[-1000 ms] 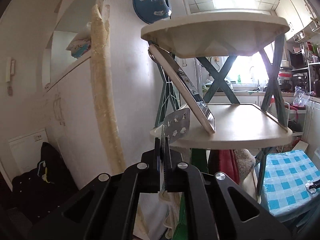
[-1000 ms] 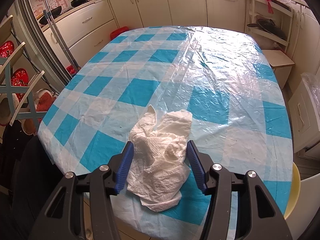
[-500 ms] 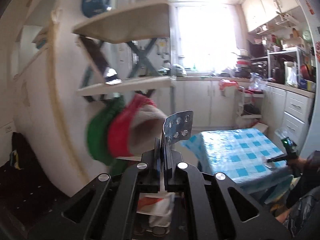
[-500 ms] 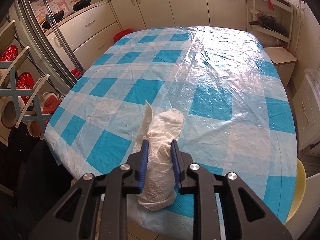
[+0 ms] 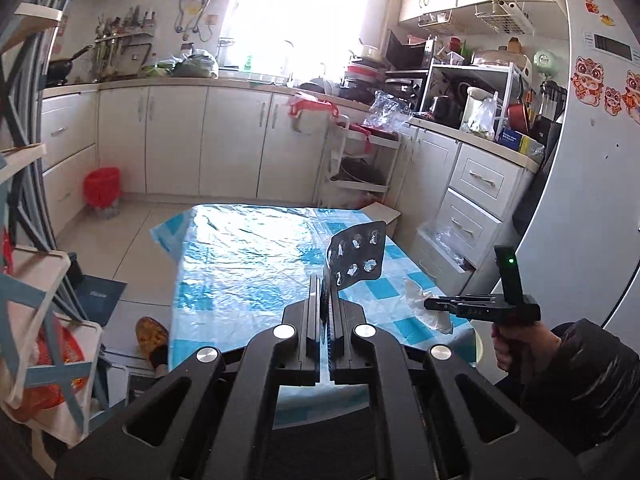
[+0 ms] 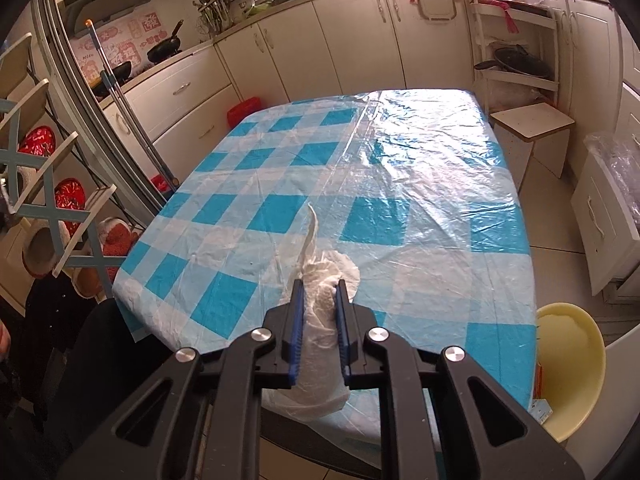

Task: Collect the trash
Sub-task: 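Carry the tissue and the metal bracket toward the yellow bucket with both grippers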

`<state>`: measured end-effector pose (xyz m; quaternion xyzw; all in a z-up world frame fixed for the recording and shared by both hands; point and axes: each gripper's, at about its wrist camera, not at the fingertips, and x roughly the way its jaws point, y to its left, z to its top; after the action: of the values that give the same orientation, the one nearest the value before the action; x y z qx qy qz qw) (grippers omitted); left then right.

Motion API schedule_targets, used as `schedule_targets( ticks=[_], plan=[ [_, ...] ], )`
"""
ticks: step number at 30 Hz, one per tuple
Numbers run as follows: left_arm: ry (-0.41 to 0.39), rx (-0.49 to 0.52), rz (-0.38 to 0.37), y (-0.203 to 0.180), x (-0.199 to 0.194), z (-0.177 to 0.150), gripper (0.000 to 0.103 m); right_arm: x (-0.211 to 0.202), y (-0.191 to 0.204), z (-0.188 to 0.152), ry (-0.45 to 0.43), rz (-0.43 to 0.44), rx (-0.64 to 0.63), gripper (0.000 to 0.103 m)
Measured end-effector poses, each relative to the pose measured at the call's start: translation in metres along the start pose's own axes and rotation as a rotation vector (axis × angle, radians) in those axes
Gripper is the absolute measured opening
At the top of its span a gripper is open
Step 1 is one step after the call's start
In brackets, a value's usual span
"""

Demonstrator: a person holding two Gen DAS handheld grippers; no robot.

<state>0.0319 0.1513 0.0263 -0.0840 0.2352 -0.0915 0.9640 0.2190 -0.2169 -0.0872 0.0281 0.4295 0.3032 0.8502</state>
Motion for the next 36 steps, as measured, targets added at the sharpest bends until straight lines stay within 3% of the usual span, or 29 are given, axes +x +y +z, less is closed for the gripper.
schedule_targets(
  ticks=[10,17,23,27,31,36],
  plan=[
    [0.097,0.134,-0.099,-0.080,0.108,0.006,0.002,-0.064,-0.043,0.001,-0.086,-0.131,0.037,0.016],
    [0.156,0.205,-0.209,-0.165,0.179,-0.003,0.003,-0.087,-0.088,-0.004,-0.040,-0.234,0.052,0.016],
    [0.197,0.237,-0.271,-0.224,0.226,-0.011,0.003,-0.091,-0.134,-0.017,-0.036,-0.282,0.201,0.016],
    [0.224,0.255,-0.299,-0.253,0.251,-0.016,0.003,-0.082,-0.158,-0.024,0.014,-0.317,0.260,0.016],
    [0.244,0.270,-0.318,-0.274,0.270,-0.022,0.003,-0.065,-0.180,-0.023,0.127,-0.344,0.241,0.016],
    [0.268,0.274,-0.336,-0.290,0.286,-0.029,0.003,-0.060,-0.214,-0.032,0.201,-0.377,0.266,0.016]
  ],
)
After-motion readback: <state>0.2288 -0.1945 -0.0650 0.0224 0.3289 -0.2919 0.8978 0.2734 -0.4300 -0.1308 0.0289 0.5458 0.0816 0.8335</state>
